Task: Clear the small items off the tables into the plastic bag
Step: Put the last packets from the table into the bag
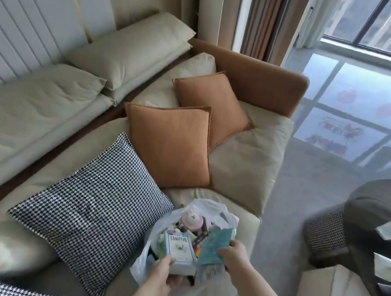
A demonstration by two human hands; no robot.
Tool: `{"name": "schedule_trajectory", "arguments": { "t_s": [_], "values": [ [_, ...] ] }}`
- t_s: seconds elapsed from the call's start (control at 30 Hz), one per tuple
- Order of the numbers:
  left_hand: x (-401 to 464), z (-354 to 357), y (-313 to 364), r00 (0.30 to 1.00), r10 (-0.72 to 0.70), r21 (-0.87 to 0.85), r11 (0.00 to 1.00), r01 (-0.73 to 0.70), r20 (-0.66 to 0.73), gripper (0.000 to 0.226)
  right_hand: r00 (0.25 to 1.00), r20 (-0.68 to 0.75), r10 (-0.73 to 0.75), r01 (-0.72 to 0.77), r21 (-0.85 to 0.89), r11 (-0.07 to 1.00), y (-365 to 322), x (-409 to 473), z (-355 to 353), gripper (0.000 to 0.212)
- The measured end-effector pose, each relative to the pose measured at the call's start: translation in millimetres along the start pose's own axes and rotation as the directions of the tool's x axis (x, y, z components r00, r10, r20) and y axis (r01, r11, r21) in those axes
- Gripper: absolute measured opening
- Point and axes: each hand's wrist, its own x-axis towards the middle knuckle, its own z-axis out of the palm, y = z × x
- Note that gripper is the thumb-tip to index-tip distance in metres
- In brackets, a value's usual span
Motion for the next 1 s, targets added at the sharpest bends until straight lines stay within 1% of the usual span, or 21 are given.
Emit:
{"name": "schedule_trajectory", "arguments": {
  "t_s": [0.03,0.13,0.2,0.3,0.4,0.47,0.53,0.63,0.7,0.77,0.83,0.9,1.0],
  "values": [
    [7,-2,5,1.000,0.010,0.024,1.000,-0.010,-0.009,0.006,1.000,-0.024,-0.005,0.004,-0.015,1.000,1,3,5,0.030],
    [30,-7,18,0.997,0.068,0.069,0.995,-0.066,-0.039,0.031,0.997,-0.072,-0.018,0.012,-0.083,0.996,5,10,16,0.030],
    [42,-8,27,0.992,0.112,0.073,0.992,-0.107,-0.062,0.043,0.996,-0.091,-0.016,0.006,-0.105,0.994,7,16,21,0.030],
    [53,-6,38,0.983,0.169,0.076,0.984,-0.163,-0.075,0.047,0.992,-0.125,-0.013,-0.002,-0.123,0.992,5,26,27,0.033],
    [59,-5,41,0.986,0.162,0.081,0.984,-0.158,-0.039,0.050,0.990,-0.137,-0.014,-0.006,-0.145,0.989,0,32,35,0.041],
    [63,-7,39,0.990,0.140,0.121,0.983,-0.136,-0.025,0.055,0.994,-0.105,-0.002,-0.014,-0.153,0.988,-3,33,41,0.048],
    [63,-11,34,0.989,0.136,0.197,0.973,-0.123,-0.053,0.061,0.998,-0.059,0.015,-0.025,-0.175,0.984,-1,35,46,0.054],
    [63,-17,31,0.981,0.165,0.289,0.949,-0.129,-0.104,0.059,0.995,-0.071,0.067,-0.080,-0.200,0.976,5,33,48,0.049],
    [62,-19,30,0.980,0.173,0.311,0.941,-0.135,-0.099,0.058,0.994,-0.062,0.091,-0.103,-0.230,0.968,9,31,45,0.050],
    [57,-18,30,0.975,0.204,0.350,0.923,-0.162,-0.088,0.054,0.995,-0.041,0.086,-0.094,-0.266,0.959,10,27,39,0.052],
    [49,-11,29,0.974,0.221,0.396,0.899,-0.186,-0.044,0.044,0.998,-0.028,0.057,-0.063,-0.305,0.950,8,19,29,0.050],
    [38,1,25,0.974,0.223,0.445,0.871,-0.211,0.025,0.040,0.999,-0.029,0.014,-0.024,-0.353,0.935,6,9,15,0.043],
    [18,27,18,0.960,0.247,0.549,0.787,-0.280,0.135,0.034,0.997,-0.062,-0.034,0.006,-0.404,0.915,6,-6,-11,0.038]
  ]
}}
